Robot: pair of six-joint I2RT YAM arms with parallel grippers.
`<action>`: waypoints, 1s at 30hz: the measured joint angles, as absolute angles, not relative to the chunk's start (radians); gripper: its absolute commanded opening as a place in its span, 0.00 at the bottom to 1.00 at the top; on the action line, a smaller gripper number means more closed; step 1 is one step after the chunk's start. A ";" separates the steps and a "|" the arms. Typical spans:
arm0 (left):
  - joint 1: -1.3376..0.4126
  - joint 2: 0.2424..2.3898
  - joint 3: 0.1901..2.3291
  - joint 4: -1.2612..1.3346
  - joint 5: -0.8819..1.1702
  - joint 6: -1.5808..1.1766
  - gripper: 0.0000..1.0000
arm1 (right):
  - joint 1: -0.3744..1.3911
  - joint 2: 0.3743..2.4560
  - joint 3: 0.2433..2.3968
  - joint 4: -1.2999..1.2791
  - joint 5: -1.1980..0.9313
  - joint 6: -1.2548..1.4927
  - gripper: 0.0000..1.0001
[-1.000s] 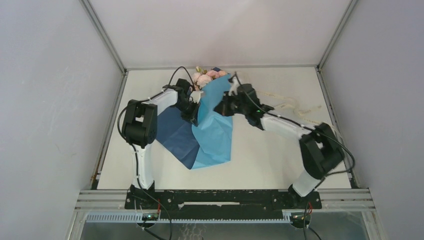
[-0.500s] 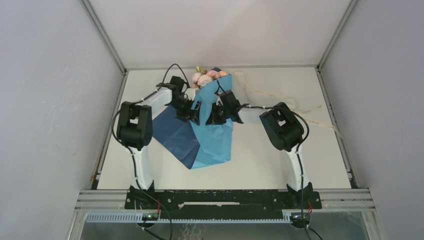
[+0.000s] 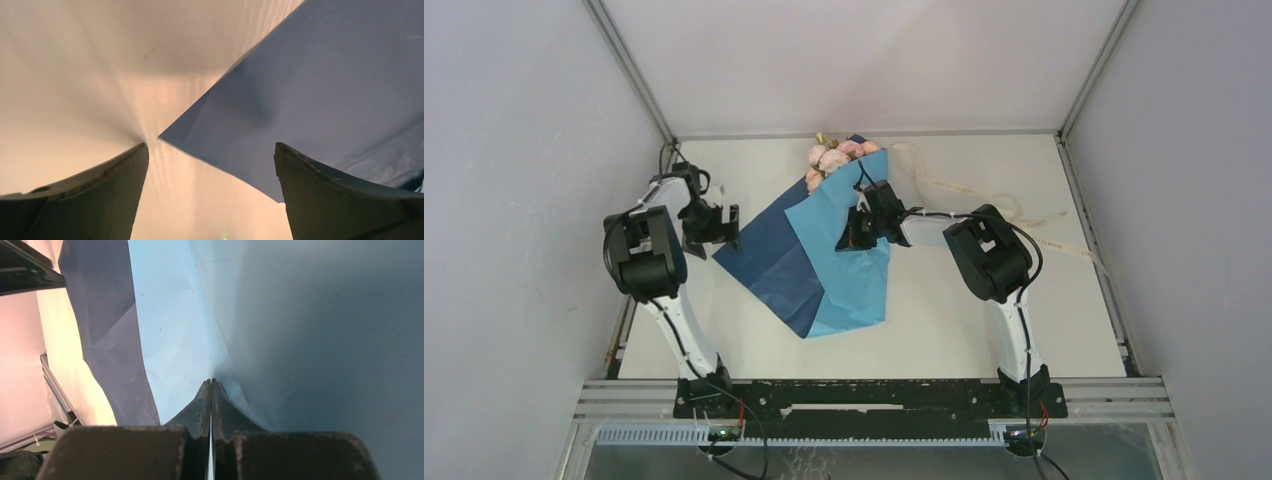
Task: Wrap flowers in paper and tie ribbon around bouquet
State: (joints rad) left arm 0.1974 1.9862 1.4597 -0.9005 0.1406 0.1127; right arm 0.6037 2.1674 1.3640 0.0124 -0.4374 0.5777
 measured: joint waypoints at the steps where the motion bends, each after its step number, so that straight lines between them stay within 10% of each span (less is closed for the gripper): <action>1: 0.197 2.004 1.463 -0.908 0.141 0.112 1.00 | 0.603 2.167 1.364 0.013 -0.440 0.577 0.00; 13: 0.102 2.128 1.615 -1.081 0.351 0.155 0.84 | 0.603 2.167 1.364 0.011 -0.447 0.571 0.00; 23: 0.025 2.107 1.567 -1.118 0.649 0.236 0.05 | 0.603 2.167 1.364 0.010 -0.447 0.571 0.00; 30: -0.008 1.988 1.567 -1.119 0.717 0.244 0.00 | 0.599 2.167 1.364 0.010 -0.448 0.579 0.00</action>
State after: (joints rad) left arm -0.0078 1.9884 1.5665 -1.1194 0.7170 0.2443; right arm 0.5995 2.1674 1.3636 0.0101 -0.4484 0.5793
